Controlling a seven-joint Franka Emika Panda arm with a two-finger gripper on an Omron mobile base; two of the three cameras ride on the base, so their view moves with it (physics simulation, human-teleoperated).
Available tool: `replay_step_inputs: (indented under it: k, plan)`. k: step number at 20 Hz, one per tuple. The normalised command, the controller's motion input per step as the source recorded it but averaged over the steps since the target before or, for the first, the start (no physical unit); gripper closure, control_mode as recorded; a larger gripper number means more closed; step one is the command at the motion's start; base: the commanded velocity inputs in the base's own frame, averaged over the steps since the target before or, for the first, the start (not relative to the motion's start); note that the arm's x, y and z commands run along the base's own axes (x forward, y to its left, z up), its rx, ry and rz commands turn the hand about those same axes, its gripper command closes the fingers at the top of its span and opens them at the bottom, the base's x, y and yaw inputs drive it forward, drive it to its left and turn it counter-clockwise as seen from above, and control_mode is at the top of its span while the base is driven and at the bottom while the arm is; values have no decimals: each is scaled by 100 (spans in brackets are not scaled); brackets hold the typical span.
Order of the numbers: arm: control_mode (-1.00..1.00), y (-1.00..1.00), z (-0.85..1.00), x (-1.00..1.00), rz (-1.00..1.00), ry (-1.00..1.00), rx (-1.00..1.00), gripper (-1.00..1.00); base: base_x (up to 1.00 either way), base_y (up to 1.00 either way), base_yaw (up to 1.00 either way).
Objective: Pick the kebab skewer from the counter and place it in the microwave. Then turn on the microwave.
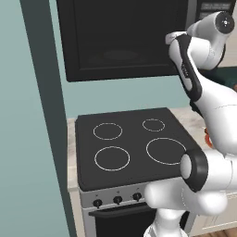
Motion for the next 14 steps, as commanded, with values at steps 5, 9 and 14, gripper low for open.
replay_step_inputs:
  k: [5, 9, 14]
  plan:
    - [-100, -10, 0, 29, 0, -3, 2, -100, 0, 0, 0]
    - [-100, -5, 0, 25, 0, -1, 2, -100, 0, 0, 0]
    - [-100, 0, -2, 10, 0, 1, 0, 100, 0, 0, 0]
